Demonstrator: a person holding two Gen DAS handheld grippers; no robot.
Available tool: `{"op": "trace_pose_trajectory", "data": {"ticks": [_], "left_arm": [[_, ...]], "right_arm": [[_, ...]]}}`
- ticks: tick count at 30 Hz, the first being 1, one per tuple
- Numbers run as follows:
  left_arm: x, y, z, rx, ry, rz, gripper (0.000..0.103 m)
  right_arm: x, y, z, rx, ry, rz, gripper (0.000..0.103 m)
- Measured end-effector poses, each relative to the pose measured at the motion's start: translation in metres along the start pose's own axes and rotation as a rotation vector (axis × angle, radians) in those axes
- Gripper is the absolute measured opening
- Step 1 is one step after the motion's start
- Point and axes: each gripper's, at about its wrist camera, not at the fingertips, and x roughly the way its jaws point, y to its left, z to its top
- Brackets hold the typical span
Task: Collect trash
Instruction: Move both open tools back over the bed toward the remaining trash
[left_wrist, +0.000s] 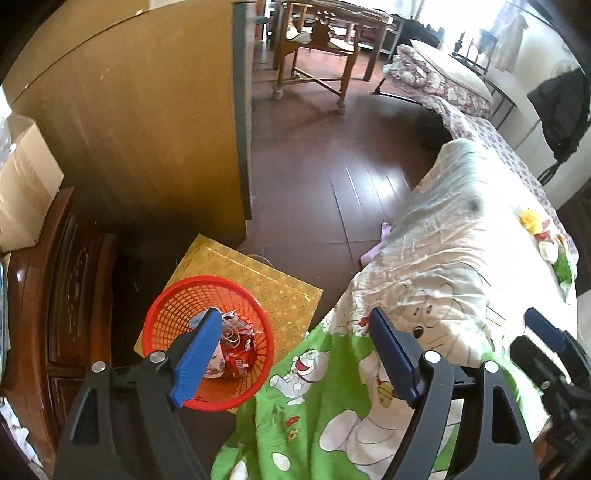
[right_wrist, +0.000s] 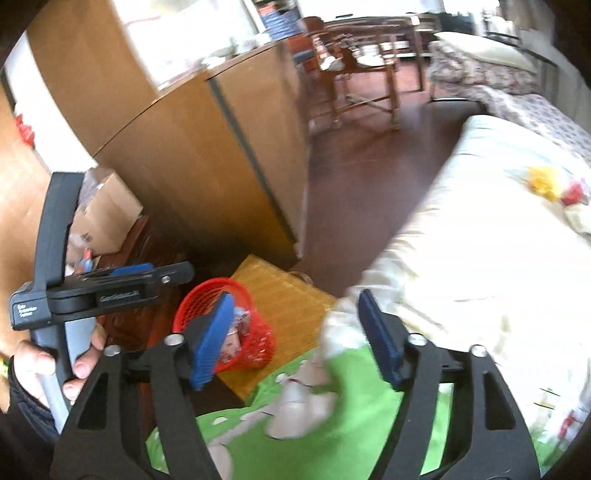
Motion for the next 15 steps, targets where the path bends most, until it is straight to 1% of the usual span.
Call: {"op": "trace_pose_trajectory", "data": {"ticks": [1, 6, 8, 10, 11, 15], "left_arm": [[0.001, -0.006, 0.0, 0.011, 0.002, 0.001, 0.081], [0.006, -0.038, -0.002, 0.064, 0.022, -0.013, 0.083], [0.006, -0.054, -0.002, 0.09, 0.023, -0.022, 0.085], [0.006, -0.069, -0.001, 0.119, 0.02, -0.027, 0.087], [0.005, -0.079, -0.001, 0.135, 0.016, -0.032, 0.087], [0.006, -0.119, 0.0, 0.19, 0.007, -0.065, 0.087]], "right_arm": [[-0.005, -0.007, -0.001, 0.009, -0.014, -0.015, 0.08], [-0.023, -0.036, -0.002, 0.042, -0.044, -0.078, 0.082], [-0.032, -0.05, 0.0, 0.055, -0.057, -0.107, 0.084], [-0.044, -0.067, 0.0, 0.068, -0.079, -0.144, 0.087], [-0.051, -0.08, 0.001, 0.077, -0.091, -0.177, 0.087], [-0.071, -0.125, -0.002, 0.128, -0.114, -0.244, 0.088]]}}
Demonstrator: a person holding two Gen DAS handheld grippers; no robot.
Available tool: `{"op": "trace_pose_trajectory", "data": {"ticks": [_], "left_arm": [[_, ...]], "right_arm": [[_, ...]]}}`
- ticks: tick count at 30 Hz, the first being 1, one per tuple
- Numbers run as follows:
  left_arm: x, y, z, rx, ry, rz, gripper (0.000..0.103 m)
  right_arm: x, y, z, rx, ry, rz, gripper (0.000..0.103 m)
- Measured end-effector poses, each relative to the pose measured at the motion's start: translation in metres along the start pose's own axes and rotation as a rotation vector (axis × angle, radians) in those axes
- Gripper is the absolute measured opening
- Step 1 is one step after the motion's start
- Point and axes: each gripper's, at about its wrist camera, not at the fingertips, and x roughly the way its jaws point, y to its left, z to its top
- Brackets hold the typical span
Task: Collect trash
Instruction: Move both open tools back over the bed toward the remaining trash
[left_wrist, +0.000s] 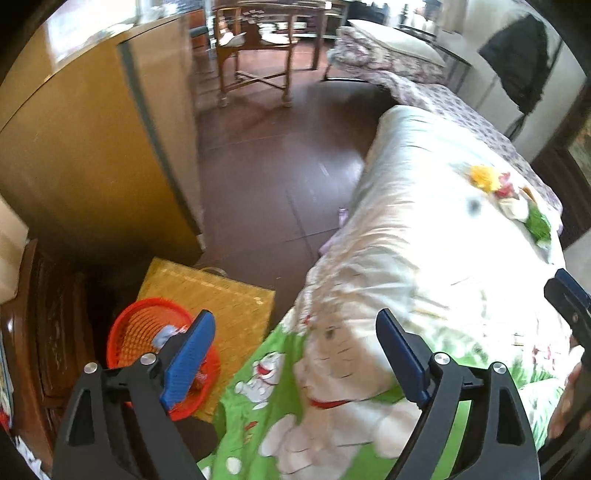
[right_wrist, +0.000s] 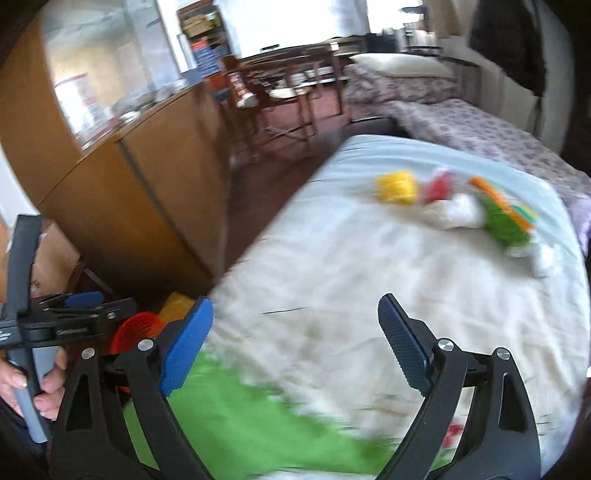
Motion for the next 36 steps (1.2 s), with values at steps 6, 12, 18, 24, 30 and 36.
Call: {"op": "trace_pose_trajectory", "data": {"ticks": [6, 12, 18, 24, 30, 36], "left_arm": [[0.014, -0.059, 0.011, 0.07, -0.017, -0.059, 0.087], [0.036, -0.123, 0.026, 0.133, 0.003, -0.103, 0.088], [0.058, -0.171, 0.041, 0.182, 0.009, -0.134, 0.088], [0.078, -0.2, 0.06, 0.22, 0.018, -0.128, 0.088], [0.098, -0.221, 0.081, 0.266, 0.013, -0.104, 0.088], [0.115, -0.23, 0.1, 0.295, 0.007, -0.08, 0.088]], "right_arm": [[-0.008, -0.069, 0.007, 0.106, -0.044, -0.094, 0.088], [-0.006, -0.123, 0.008, 0.193, -0.066, -0.158, 0.088], [0.001, -0.157, 0.012, 0.239, -0.089, -0.231, 0.088], [0.002, -0.187, -0.001, 0.359, -0.073, -0.212, 0.088], [0.003, -0.193, -0.007, 0.385, -0.065, -0.223, 0.088], [0.008, -0.195, -0.009, 0.386, -0.044, -0.219, 0.088]]}}
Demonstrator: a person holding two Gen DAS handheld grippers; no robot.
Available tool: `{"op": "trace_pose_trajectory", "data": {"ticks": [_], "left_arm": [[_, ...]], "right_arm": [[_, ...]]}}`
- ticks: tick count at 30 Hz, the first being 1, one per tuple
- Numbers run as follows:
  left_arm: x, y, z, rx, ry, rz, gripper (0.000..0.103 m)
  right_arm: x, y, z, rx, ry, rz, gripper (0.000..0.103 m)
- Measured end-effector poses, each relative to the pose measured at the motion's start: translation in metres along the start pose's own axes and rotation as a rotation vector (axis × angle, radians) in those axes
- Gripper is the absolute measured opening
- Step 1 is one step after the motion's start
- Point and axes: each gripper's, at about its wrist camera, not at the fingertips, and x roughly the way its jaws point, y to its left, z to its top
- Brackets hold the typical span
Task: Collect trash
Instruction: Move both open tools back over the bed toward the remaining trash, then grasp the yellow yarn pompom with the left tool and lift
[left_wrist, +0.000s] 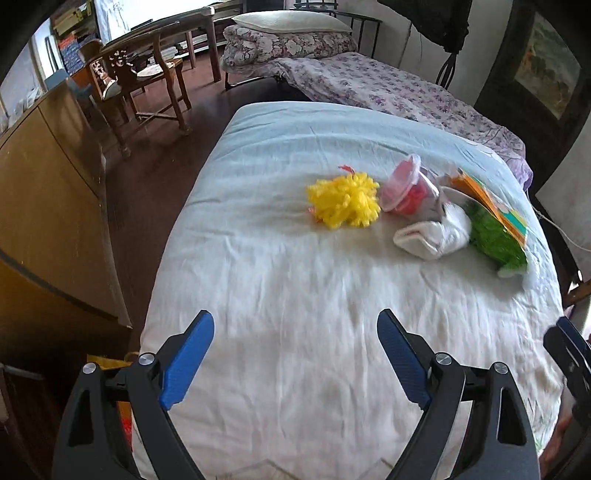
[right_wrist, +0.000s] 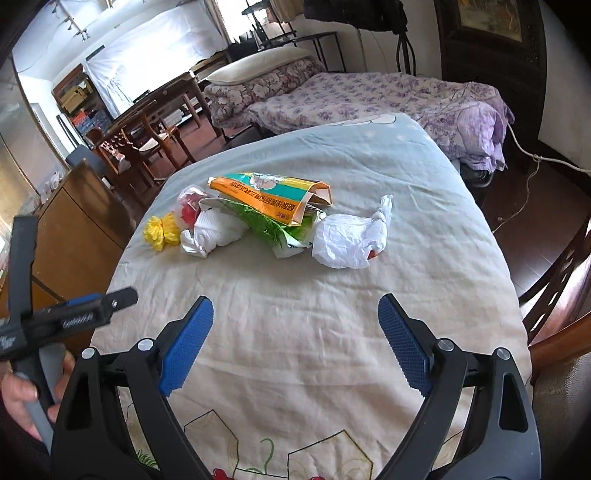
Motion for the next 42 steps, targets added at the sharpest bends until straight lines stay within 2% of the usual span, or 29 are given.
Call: {"op": "trace_pose_trajectory", "data": {"ticks": [9, 18, 24, 25, 27, 29, 30, 36, 39, 42], "left_arm": [[0.019, -0.01, 0.03, 0.043, -0.027, 0.006, 0.088], [0.053, -0.026, 0.064, 0.128, 0.0, 0.021, 0.088], [0.064, -0.02, 0.075, 0.111, -0.013, 0.021, 0.088], [0.066, -0.019, 0.077, 0.105, -0.014, 0.022, 0.085], [0.069, -0.019, 0.079, 0.103, -0.014, 0.019, 0.071], [0.067, -0.021, 0.077, 0.108, -0.016, 0.006, 0.047], [0.064, -0.022, 0.076, 0.11, -0.018, 0.0, 0.044], [0.038, -0.02, 0.052, 0.058, -0.017, -0.007, 0.041], [0.02, -0.021, 0.029, 0.012, -0.009, -0.029, 0.041], [0.0, -0.022, 0.001, -0.032, -0.025, -0.012, 0.041]], "right_arm": [[0.007, 0.008, -0.004, -0.032, 0.029, -0.007, 0.088], [0.014, 0.007, -0.005, -0.037, 0.06, 0.0, 0.089], [0.021, 0.011, -0.006, -0.055, 0.083, -0.001, 0.089], [0.022, 0.012, -0.006, -0.059, 0.084, -0.003, 0.089], [0.023, 0.013, -0.007, -0.069, 0.086, -0.009, 0.089], [0.024, 0.014, -0.007, -0.072, 0.088, -0.015, 0.089], [0.024, 0.014, -0.007, -0.072, 0.089, -0.016, 0.089], [0.025, 0.015, -0.006, -0.09, 0.067, -0.042, 0.089], [0.022, 0.01, -0.002, -0.093, 0.03, -0.062, 0.089], [0.023, 0.001, 0.005, -0.069, 0.009, -0.082, 0.089]]}}
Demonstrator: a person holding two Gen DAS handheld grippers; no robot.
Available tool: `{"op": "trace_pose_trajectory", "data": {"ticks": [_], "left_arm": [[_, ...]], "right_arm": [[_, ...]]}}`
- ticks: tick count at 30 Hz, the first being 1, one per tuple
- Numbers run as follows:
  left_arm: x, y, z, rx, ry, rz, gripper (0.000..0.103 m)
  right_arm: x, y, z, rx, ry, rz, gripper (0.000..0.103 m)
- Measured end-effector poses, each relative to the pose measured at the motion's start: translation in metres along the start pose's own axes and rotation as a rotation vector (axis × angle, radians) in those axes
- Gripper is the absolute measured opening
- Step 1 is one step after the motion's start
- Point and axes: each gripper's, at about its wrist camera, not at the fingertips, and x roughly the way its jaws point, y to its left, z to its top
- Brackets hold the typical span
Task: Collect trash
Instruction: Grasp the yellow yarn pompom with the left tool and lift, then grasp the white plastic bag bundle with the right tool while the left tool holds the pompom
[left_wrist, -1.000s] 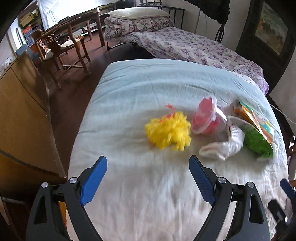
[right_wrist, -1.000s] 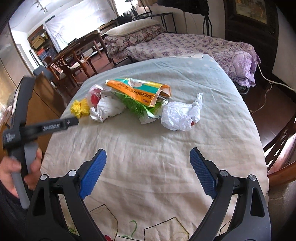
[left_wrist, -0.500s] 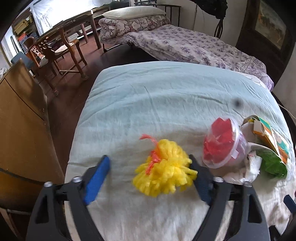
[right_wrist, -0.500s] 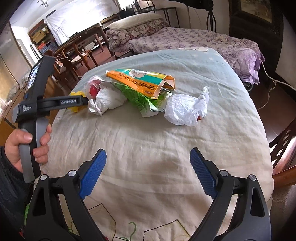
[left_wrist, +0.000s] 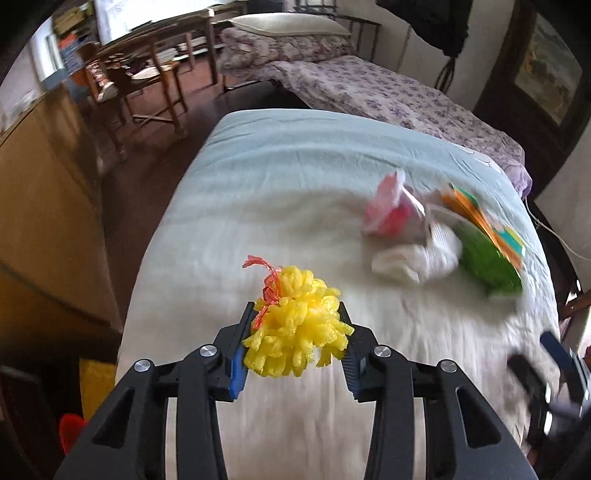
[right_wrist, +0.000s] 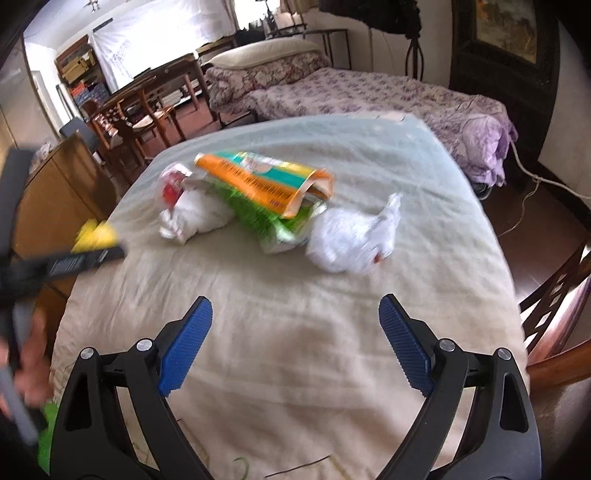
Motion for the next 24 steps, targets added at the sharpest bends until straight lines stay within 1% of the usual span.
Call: {"op": "trace_pose_trajectory", "data": {"ticks": [2, 4, 6, 10, 11, 13, 15, 20, 22, 23, 24], "left_arm": [[-0.005, -0.002, -0.011, -0.007, 0.004, -0.013, 0.041], [-0.008, -0.004, -0.021, -0.007, 0.01, -0.024, 0.041], [-0.007, -0.004, -0.027, -0.001, 0.015, -0.016, 0.041], [-0.004, -0.005, -0.037, 0.001, 0.027, -0.036, 0.041], [-0.003, -0.006, -0.038, 0.005, 0.03, -0.04, 0.041], [-0.002, -0.008, -0.039, 0.012, 0.03, -0.052, 0.041], [-0.002, -0.01, -0.04, 0.02, 0.021, -0.058, 0.041], [0.001, -0.014, -0.044, 0.044, 0.022, -0.06, 0.042], [0.001, -0.015, -0.045, 0.048, 0.019, -0.059, 0.042], [0.001, -0.015, -0.045, 0.048, 0.019, -0.061, 0.042], [0.001, -0.014, -0.044, 0.046, 0.018, -0.064, 0.042]], "right_arm": [[0.002, -0.003, 0.004, 0.011, -0.013, -0.021, 0.088], [0.006, -0.006, 0.01, -0.014, -0.04, -0.05, 0.088], [0.009, -0.007, 0.013, -0.054, -0.051, -0.087, 0.088], [0.017, -0.015, 0.016, -0.045, -0.027, -0.077, 0.086], [0.019, -0.017, 0.017, -0.041, -0.019, -0.075, 0.084], [0.023, -0.021, 0.02, -0.044, -0.003, -0.065, 0.071], [0.027, -0.024, 0.021, -0.046, 0.009, -0.072, 0.065], [0.035, -0.024, 0.025, -0.06, -0.002, -0.066, 0.06], [0.036, -0.024, 0.025, -0.058, 0.001, -0.069, 0.048], [0.035, -0.025, 0.025, -0.052, 0.001, -0.061, 0.046], [0.033, -0.028, 0.026, -0.038, 0.003, -0.036, 0.041]]}}
